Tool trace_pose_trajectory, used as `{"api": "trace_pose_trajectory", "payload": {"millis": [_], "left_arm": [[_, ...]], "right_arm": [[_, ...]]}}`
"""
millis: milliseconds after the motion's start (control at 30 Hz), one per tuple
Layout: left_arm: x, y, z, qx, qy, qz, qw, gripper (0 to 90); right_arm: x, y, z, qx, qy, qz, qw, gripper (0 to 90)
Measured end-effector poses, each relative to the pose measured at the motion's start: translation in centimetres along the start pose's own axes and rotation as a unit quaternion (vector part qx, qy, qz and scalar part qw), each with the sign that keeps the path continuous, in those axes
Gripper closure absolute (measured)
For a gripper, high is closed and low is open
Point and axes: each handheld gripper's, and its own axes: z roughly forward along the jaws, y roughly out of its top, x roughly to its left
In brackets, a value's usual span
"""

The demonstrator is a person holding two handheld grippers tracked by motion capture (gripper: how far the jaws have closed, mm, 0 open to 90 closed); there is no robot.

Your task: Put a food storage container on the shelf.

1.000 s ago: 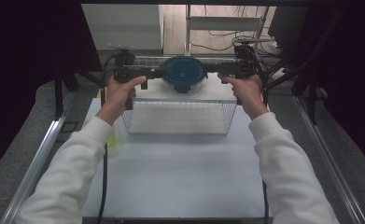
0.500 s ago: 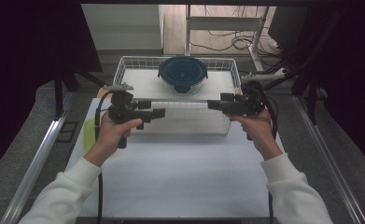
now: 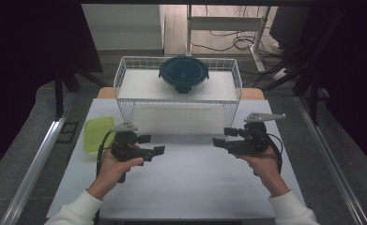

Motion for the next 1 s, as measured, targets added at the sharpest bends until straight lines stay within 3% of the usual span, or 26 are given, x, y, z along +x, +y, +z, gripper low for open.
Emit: {"api": "trace_pose_trajectory", "payload": {"millis": [167,433,600,767,1000], "left_arm": [[-0.8,-2.0,0.6,0.027,0.006,0.016,0.9995,20.3],[-0.9,-4.7,1.5,0.062,0.028,0.032,0.9972,20.9],[-0.6,-5.6,1.9,0.084,0.044,0.052,0.9942,20.9],[-0.5,-5.8,1.6,0.081,0.053,0.054,0.9939,21.0],[-0.6,-5.9,2.1,0.090,0.057,0.056,0.9927,21.0]], "right_arm": [[0.2,-2.6,0.2,0.015,0.007,0.007,0.9998,29.2],[-0.4,-5.6,0.4,0.042,0.005,0.018,0.9990,29.4],[-0.8,-7.2,1.3,0.068,0.000,0.025,0.9974,29.4],[-0.8,-8.1,2.4,0.093,-0.003,0.027,0.9953,29.4],[-0.7,-8.6,2.1,0.095,-0.005,0.031,0.9950,29.4]]}}
